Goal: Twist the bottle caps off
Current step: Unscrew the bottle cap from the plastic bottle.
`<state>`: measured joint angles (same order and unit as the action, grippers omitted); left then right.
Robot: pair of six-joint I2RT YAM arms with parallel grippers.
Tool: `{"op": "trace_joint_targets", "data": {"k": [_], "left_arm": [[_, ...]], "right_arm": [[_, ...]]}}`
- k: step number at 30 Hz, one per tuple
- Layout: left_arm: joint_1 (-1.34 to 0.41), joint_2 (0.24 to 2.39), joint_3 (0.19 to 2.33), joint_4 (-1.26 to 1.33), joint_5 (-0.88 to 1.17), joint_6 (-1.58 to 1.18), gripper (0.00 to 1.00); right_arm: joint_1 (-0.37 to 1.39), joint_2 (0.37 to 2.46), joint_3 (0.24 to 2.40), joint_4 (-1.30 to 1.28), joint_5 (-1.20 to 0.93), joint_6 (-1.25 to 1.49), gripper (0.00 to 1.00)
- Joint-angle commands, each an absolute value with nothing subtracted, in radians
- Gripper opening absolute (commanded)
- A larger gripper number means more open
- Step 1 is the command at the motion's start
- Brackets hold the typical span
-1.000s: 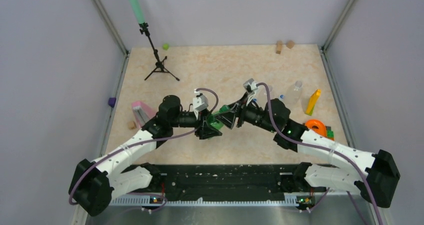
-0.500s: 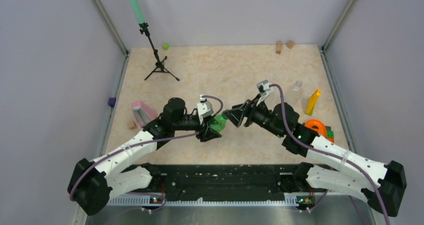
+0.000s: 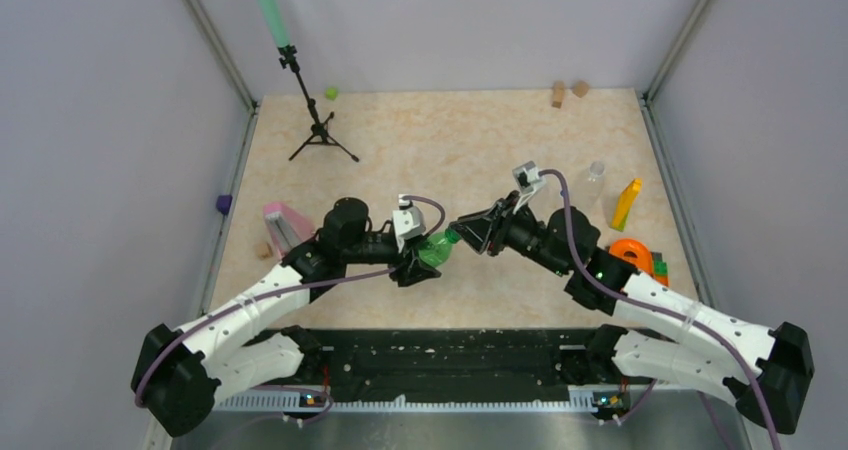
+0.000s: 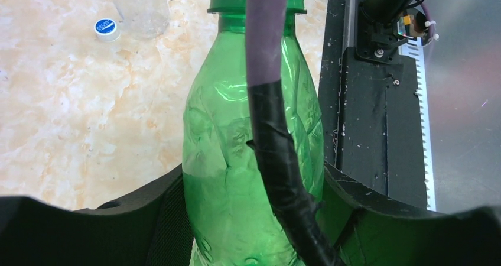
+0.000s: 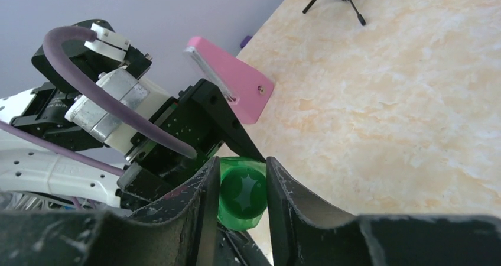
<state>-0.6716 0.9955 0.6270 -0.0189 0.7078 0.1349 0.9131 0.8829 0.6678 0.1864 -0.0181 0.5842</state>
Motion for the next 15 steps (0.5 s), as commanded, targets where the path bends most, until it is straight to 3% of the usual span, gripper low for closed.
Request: {"op": "trace_joint_targets", "data": {"k": [1,9,15], "left_arm": [[-0.675,0.975,0.676,0.003,0.528,0.171,0.0],[-0.676,0.98,0.673,0.013,0.499,0.161,0.0],[-0.675,0.995,0.679,0.003,0.498,0.169,0.0]], "right_arm": [[0.91,0.845,0.644,0.142,-0.057,0.518,0.34],[0.909,0.833,0.609,0.032,-0.059,0.479,0.38],[0.873,0.769,0.544,-0.042,0.062,0.515,0.38]]}}
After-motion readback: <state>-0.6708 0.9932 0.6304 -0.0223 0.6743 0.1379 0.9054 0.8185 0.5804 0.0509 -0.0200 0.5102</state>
